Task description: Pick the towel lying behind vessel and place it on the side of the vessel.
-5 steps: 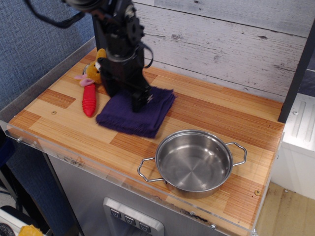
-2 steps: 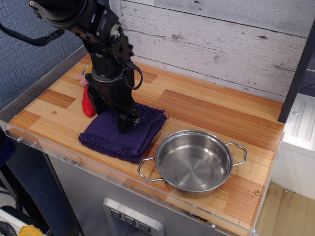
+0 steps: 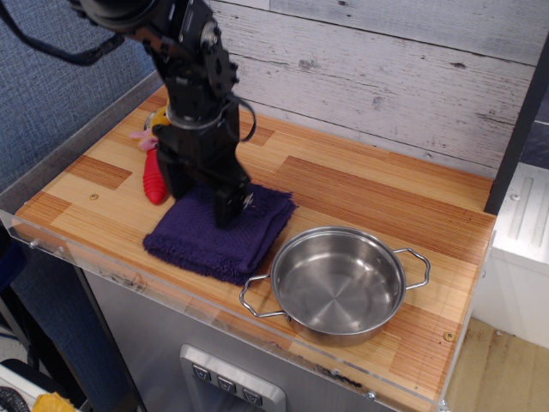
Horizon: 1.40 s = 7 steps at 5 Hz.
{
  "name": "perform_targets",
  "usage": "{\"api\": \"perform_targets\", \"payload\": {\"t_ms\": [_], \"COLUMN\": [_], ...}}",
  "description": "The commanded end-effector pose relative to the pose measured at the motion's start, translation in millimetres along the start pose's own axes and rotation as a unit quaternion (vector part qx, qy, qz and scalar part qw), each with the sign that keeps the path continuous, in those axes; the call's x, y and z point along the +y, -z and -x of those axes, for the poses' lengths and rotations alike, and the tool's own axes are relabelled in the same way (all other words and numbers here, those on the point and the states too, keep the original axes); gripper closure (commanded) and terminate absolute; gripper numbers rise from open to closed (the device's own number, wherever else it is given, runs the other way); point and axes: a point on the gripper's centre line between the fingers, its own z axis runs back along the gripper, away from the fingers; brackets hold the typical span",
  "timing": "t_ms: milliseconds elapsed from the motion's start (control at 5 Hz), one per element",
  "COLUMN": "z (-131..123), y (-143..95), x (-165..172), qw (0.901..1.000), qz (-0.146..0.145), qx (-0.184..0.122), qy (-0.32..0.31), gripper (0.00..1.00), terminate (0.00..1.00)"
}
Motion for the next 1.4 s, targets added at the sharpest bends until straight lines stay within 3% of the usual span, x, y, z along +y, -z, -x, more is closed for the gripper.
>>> {"api": "perform_targets", "payload": {"t_ms": [0, 600, 1000, 1200], "z": [-34.3, -30.7, -30.7, -30.7], "y": [-45.3, -118.6, -118.6, -118.6], "x": [21.3, 34.1, 34.1, 34.1], "qw": [0.9976, 0.9951, 0.9951, 0.9951], "qz": [0.020, 0.038, 0.038, 0.038], "qx": [-0.054, -0.079, -0.079, -0.079], "qy": [-0.039, -0.044, -0.044, -0.044], "gripper": [0.00, 0.00, 0.00, 0.00], "terminate": [0.00, 0.00, 0.00, 1.00]}}
